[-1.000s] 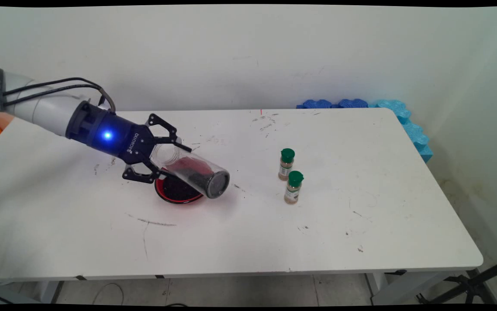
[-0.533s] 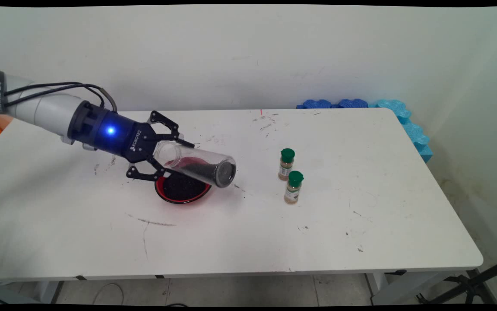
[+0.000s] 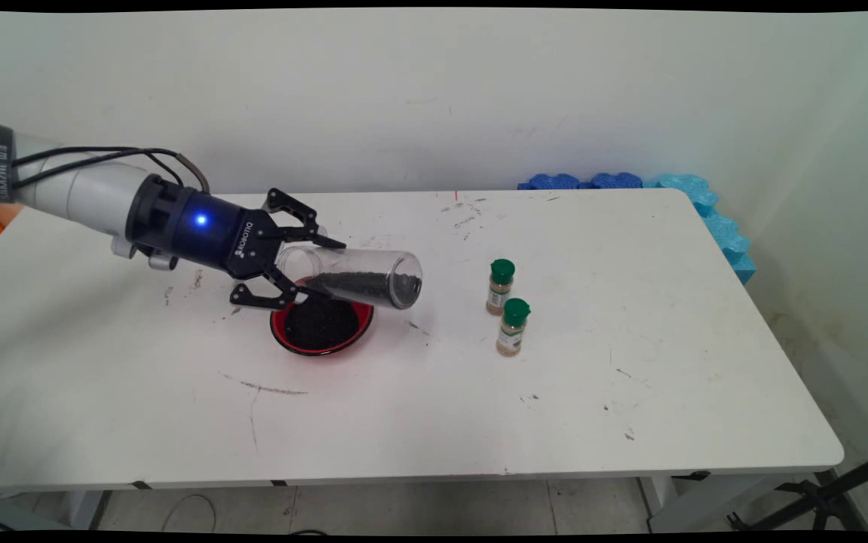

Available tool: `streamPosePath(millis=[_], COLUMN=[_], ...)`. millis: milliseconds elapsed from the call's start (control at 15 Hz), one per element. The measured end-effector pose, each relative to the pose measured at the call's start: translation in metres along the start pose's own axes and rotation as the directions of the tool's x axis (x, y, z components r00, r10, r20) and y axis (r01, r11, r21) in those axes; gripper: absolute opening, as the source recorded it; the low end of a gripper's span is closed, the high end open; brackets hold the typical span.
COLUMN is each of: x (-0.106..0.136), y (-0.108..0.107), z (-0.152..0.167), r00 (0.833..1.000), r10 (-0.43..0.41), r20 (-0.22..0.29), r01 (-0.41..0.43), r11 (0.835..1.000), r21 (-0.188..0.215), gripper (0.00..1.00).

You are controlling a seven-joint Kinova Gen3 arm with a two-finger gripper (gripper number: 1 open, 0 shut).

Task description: Pour the black seasoning powder in the red bowl

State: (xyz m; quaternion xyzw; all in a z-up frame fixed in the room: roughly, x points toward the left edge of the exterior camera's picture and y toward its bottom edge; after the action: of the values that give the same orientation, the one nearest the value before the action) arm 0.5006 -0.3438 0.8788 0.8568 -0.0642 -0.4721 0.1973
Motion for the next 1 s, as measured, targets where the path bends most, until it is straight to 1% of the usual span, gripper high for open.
streamPosePath(millis=[467, 1000], x=[0.0026, 0.0039], y=[0.0001, -0.0018], z=[0.0044, 0.0075], r00=[0.994, 0.984], r10=[-0.103, -0.175], r20=[0.021, 0.043], r01=[0.103, 0.177], r11=[0.994, 0.983], r21=[-0.033, -0.055], gripper=[0.0, 0.0])
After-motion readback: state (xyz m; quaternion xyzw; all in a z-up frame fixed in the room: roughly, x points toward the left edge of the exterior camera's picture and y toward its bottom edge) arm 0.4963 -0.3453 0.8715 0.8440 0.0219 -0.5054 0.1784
